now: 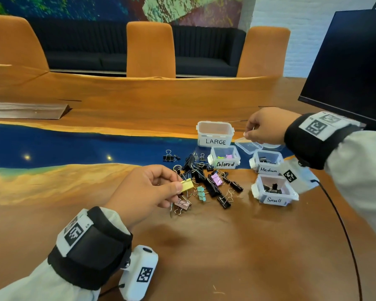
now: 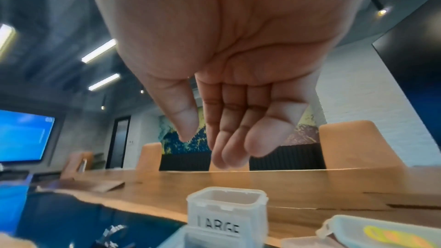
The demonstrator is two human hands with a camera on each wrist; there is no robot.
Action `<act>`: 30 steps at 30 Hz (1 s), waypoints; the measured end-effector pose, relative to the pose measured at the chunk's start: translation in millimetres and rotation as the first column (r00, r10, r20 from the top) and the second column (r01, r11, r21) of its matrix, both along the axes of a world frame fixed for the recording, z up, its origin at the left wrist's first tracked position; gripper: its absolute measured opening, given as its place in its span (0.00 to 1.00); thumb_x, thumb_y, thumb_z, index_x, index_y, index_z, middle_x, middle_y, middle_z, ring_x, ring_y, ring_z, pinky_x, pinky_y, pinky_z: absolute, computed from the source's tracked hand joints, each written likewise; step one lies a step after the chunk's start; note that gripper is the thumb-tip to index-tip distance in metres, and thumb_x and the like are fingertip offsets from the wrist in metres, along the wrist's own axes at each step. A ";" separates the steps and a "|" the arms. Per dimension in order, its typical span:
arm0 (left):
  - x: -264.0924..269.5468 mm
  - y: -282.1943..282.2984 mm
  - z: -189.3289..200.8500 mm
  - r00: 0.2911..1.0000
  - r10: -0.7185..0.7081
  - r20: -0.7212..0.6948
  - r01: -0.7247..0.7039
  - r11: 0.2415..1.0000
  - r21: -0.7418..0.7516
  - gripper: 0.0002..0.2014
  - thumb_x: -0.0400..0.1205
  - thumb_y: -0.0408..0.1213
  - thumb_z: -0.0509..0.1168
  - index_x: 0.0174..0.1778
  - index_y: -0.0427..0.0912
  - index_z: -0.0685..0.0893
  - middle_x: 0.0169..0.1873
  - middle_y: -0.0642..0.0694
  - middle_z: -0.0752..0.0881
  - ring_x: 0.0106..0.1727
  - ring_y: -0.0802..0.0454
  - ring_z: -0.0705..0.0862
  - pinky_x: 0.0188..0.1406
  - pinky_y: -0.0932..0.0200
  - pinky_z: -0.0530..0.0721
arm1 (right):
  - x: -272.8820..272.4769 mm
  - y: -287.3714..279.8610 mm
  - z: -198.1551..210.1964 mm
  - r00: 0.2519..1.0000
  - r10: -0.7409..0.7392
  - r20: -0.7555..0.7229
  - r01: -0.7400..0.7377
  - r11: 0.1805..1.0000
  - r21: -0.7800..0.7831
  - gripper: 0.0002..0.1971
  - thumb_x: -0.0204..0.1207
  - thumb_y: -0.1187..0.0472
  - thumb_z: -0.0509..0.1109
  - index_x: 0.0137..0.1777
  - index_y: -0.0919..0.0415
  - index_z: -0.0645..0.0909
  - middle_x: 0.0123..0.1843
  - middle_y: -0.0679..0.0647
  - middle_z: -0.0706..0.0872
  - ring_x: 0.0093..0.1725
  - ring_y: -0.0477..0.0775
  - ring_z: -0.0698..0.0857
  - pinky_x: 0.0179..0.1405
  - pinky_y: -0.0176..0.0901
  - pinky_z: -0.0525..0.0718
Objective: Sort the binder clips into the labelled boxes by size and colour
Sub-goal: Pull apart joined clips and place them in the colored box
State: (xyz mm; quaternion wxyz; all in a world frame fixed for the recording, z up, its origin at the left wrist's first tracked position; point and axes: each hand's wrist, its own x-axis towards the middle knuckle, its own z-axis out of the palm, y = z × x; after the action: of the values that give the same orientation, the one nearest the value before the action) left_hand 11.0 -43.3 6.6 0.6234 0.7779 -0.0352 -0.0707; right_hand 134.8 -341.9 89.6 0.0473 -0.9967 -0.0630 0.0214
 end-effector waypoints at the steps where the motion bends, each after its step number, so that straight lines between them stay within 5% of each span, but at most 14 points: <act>1: 0.5 0.2 -0.1 1.000 0.001 -0.001 -0.001 1.000 -0.001 0.04 0.79 0.31 0.76 0.47 0.37 0.89 0.35 0.41 0.91 0.38 0.49 0.91 0.37 0.57 0.90 | 4.5 -1.6 -1.7 1.000 0.008 -0.004 -0.008 0.996 -0.088 0.06 0.81 0.52 0.70 0.50 0.52 0.86 0.43 0.49 0.89 0.45 0.51 0.86 0.47 0.45 0.82; 6: 3.5 2.9 -2.1 1.000 0.009 -0.012 -0.010 1.000 -0.006 0.03 0.79 0.33 0.76 0.46 0.39 0.90 0.34 0.43 0.91 0.38 0.49 0.91 0.39 0.53 0.89 | 23.8 -13.8 -11.4 0.998 0.000 -0.056 -0.017 0.952 -0.307 0.08 0.80 0.56 0.72 0.56 0.53 0.86 0.51 0.48 0.86 0.50 0.53 0.82 0.49 0.43 0.77; 10: 5.3 4.5 -3.0 1.000 0.021 -0.020 -0.022 1.000 -0.021 0.03 0.79 0.32 0.75 0.46 0.39 0.90 0.34 0.41 0.91 0.37 0.50 0.90 0.39 0.54 0.89 | 33.4 -19.4 -20.8 0.992 -0.037 -0.118 0.002 0.957 -0.289 0.15 0.73 0.52 0.78 0.59 0.53 0.86 0.51 0.46 0.86 0.49 0.51 0.84 0.52 0.45 0.83; 18: 6.4 8.0 -0.9 1.000 0.014 -0.021 -0.014 1.000 -0.004 0.02 0.80 0.32 0.74 0.47 0.39 0.90 0.38 0.37 0.92 0.38 0.50 0.90 0.40 0.52 0.89 | 36.3 25.5 -48.5 0.963 0.094 -0.252 -0.138 0.977 -0.163 0.46 0.61 0.49 0.87 0.80 0.49 0.70 0.75 0.46 0.80 0.69 0.53 0.82 0.67 0.49 0.80; 24: 7.2 17.7 2.0 0.999 0.049 0.022 -0.050 0.998 0.027 0.05 0.82 0.31 0.72 0.50 0.43 0.92 0.42 0.43 0.93 0.40 0.49 0.92 0.40 0.54 0.90 | 39.7 36.5 -54.2 0.963 0.119 -0.243 -0.176 0.956 -0.233 0.45 0.65 0.52 0.85 0.81 0.48 0.67 0.74 0.47 0.82 0.67 0.55 0.83 0.67 0.52 0.83; 30: 7.2 17.7 16.9 0.994 0.051 0.098 -0.056 0.997 0.049 0.08 0.83 0.31 0.71 0.50 0.47 0.93 0.40 0.48 0.93 0.39 0.55 0.90 0.39 0.59 0.90 | 3.8 32.3 -23.5 0.975 0.189 -0.115 -0.204 0.970 -0.132 0.48 0.64 0.50 0.85 0.81 0.46 0.63 0.71 0.45 0.82 0.63 0.51 0.83 0.64 0.50 0.83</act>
State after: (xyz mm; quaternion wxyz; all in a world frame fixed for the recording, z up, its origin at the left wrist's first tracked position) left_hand 18.1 -25.6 23.4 0.6022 0.7970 -0.0426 -0.0171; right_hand 138.6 -309.6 66.0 -0.0233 -0.9839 -0.1574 0.0811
